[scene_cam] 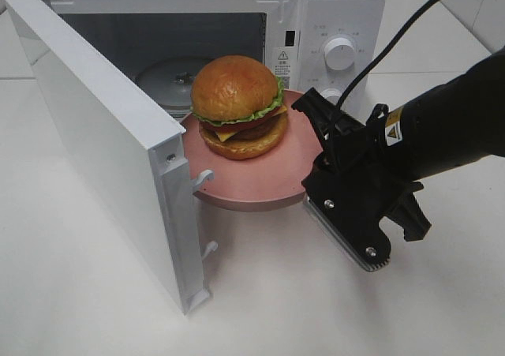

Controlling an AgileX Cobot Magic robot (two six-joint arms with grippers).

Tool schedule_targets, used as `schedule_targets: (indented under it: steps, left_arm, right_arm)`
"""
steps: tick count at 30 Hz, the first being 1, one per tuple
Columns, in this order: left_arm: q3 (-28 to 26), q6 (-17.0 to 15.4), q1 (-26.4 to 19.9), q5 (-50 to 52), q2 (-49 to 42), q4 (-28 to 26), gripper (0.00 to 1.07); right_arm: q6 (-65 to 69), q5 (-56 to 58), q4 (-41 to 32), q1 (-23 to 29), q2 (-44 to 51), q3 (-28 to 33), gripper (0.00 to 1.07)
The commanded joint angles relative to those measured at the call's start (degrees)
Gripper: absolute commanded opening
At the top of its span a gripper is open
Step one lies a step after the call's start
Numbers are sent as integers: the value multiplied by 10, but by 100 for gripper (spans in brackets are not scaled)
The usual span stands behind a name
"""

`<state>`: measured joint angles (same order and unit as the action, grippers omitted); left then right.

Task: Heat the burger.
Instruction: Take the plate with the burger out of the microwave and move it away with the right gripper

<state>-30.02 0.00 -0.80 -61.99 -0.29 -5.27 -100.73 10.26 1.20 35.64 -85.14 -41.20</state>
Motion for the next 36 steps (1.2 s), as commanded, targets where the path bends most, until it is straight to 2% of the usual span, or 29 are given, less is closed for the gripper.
schedule_targets:
  steps: [1, 25, 36]
  left_arm:
    - [2, -3, -1, 7, -2, -1, 100]
    - [2, -3, -1, 7, -2, -1, 100]
    - [2, -3, -1, 7, -2, -1, 100]
  right_arm:
    - [13, -34, 0, -1, 26, 5, 0]
    - [65, 6, 5, -1, 178, 120, 0]
    - [95, 65, 21, -1, 282, 179, 0]
